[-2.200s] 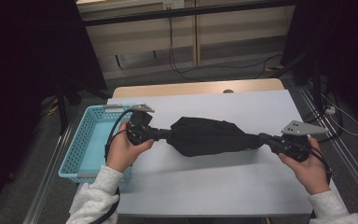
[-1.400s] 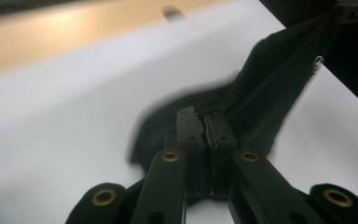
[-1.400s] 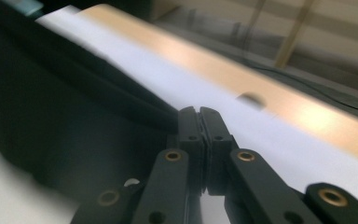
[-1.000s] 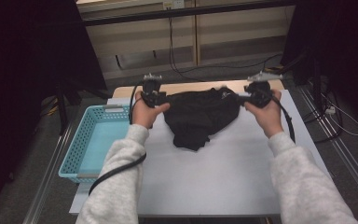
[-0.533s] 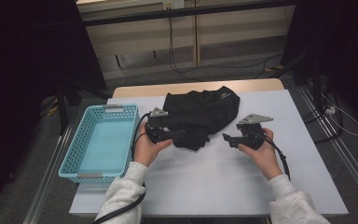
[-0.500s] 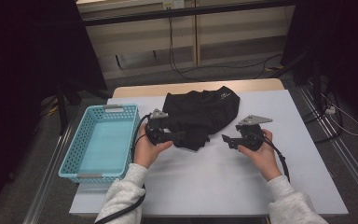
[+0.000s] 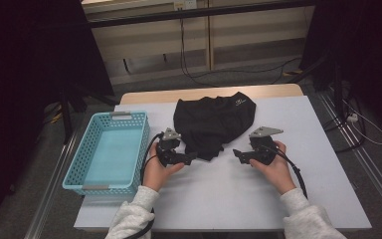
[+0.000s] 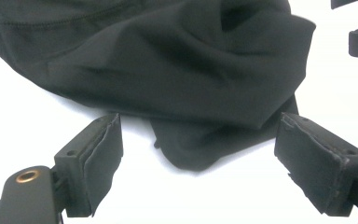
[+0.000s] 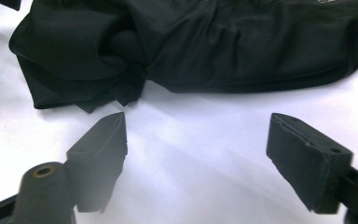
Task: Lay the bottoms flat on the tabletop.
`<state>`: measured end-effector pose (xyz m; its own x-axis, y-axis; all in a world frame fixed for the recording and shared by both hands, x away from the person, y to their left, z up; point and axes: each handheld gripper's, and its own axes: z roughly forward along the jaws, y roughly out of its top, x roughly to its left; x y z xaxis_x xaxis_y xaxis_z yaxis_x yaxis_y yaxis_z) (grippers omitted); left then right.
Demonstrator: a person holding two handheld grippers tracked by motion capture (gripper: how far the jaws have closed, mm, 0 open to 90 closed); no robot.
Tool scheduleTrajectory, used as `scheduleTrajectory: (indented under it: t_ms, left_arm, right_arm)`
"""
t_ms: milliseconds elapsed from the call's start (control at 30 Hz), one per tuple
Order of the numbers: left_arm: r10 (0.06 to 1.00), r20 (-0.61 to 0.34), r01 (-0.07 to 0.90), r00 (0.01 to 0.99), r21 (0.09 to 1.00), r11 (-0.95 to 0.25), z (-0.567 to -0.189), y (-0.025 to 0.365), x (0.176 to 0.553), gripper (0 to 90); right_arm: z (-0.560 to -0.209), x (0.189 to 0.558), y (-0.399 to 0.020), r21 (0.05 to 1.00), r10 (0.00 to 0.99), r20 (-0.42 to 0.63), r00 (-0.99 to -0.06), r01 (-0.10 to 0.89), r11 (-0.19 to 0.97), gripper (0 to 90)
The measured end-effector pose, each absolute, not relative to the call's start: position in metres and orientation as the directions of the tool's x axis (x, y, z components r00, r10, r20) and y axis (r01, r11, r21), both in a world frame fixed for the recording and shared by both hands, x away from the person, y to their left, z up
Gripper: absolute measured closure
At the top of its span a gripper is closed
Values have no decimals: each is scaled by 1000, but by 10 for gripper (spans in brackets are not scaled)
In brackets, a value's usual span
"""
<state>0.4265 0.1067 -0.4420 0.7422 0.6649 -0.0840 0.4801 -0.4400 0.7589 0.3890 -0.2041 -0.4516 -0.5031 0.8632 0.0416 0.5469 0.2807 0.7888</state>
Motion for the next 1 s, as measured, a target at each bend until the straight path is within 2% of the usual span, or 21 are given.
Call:
scheduleTrajectory:
  t_ms: [233,567,667,767,933,1000]
  left_arm:
    - [646,-120,489,754,758,-431,-438,105,421,156]
    - [647,-120,489,753,760,-428,-437,105,417,150]
    - [645,-114,484,756,761,-432,-438,105,416,151]
    - [645,-111,482,757,760,-435,-437,106,413,151]
    - [651,-122,497,750,753,-432,-441,109,410,153]
    - [652,-117,497,749,751,-435,-442,110,409,152]
  right_arm:
    - [-459,391,-192,771,845,-4,-535,537,344,202]
    - [-461,396,-174,764,815,43,-577,545,346,391]
    - [-463,399,-163,749,795,3,-607,528,400,438]
    - [-464,405,-157,756,802,-1,-597,525,392,488]
    - [-464,412,-152,756,803,10,-596,529,384,607]
    - [-465,415,-150,759,810,13,-587,533,374,680]
